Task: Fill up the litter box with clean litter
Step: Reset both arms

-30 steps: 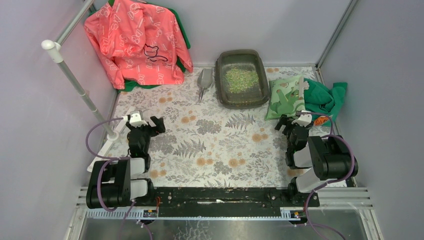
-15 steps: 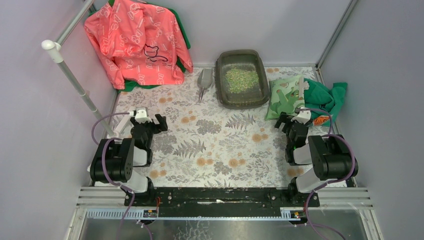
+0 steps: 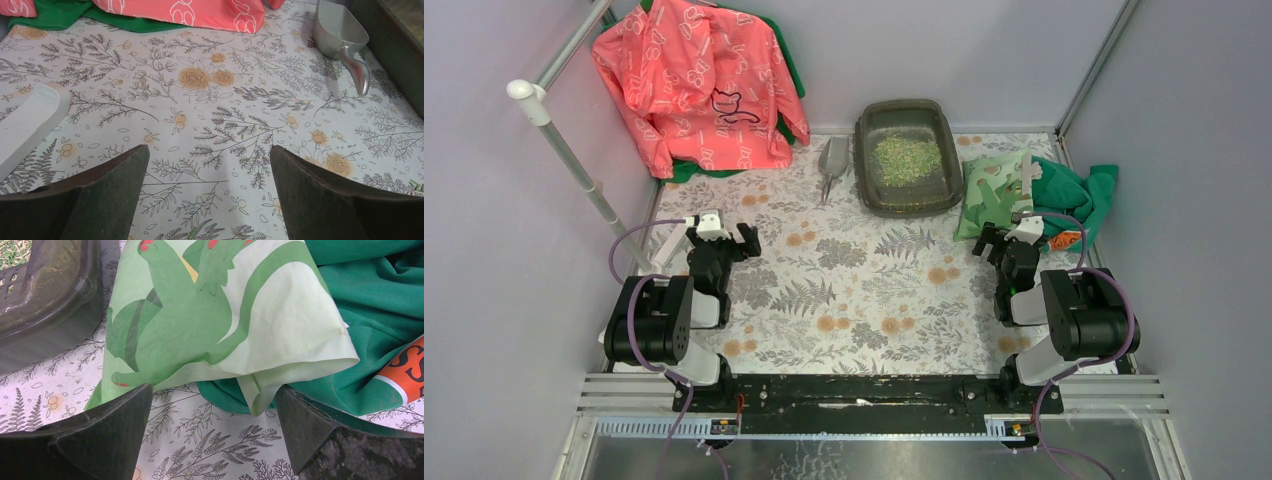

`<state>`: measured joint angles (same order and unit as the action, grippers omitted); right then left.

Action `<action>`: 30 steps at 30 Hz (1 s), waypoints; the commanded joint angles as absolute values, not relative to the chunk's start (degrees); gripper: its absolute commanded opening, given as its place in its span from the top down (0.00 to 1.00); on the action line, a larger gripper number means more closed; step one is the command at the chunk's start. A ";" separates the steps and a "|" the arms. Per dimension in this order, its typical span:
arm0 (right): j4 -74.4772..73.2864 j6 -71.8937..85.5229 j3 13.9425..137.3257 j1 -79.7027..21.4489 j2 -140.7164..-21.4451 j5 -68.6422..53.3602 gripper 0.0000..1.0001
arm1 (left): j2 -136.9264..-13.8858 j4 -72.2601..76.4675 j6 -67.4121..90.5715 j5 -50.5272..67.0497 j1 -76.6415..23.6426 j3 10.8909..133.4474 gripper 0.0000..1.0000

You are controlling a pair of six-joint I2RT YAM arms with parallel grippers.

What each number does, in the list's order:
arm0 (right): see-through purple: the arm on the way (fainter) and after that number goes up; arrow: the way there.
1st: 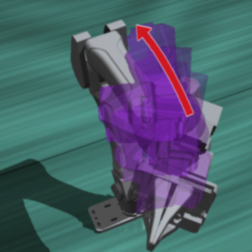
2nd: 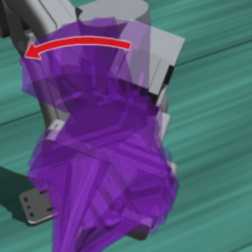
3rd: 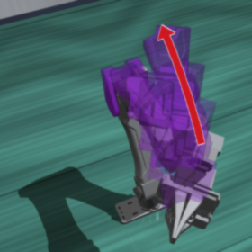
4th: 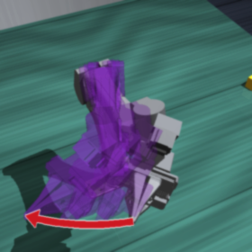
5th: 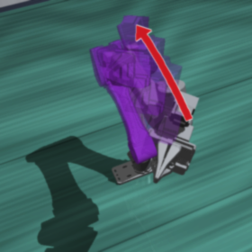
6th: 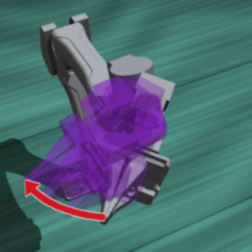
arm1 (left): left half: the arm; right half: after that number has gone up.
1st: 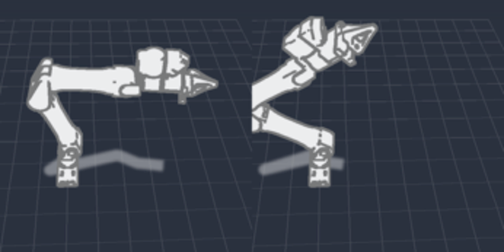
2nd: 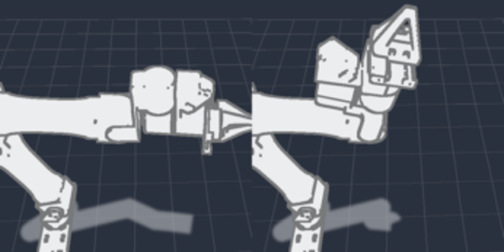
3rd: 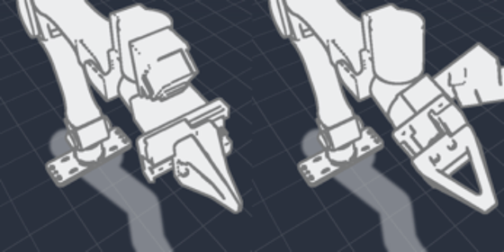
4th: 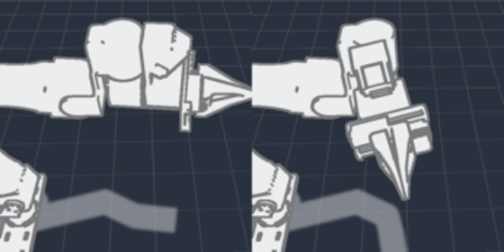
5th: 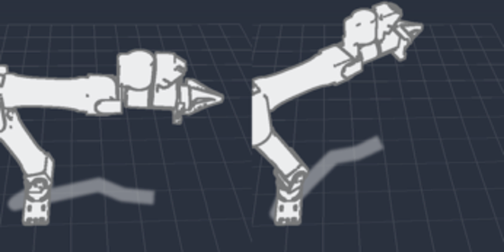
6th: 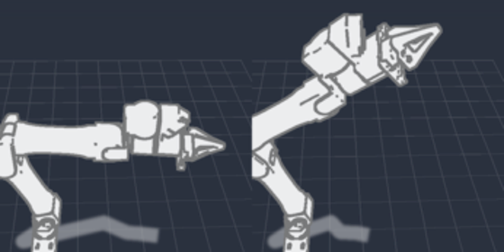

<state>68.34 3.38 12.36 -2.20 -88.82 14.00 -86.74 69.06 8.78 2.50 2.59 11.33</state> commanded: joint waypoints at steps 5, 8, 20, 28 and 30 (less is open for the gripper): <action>67.87 2.45 14.93 -2.64 -88.73 13.62 0.00 | -86.84 71.73 6.94 1.25 2.33 12.16 0.01; 66.87 2.27 15.44 -2.55 -88.75 13.19 0.00 | -86.84 71.72 6.94 1.22 2.33 12.13 0.01; 66.97 2.08 15.44 -2.55 -88.77 13.22 0.00 | -86.84 71.81 6.94 1.23 2.21 12.04 0.01; 67.54 1.97 15.10 -2.55 -88.68 13.24 0.00 | -86.84 71.81 6.94 1.18 2.20 12.04 0.01; 67.59 2.03 15.03 -2.54 -88.68 13.26 0.00 | -86.86 71.80 6.94 1.20 2.20 12.04 0.01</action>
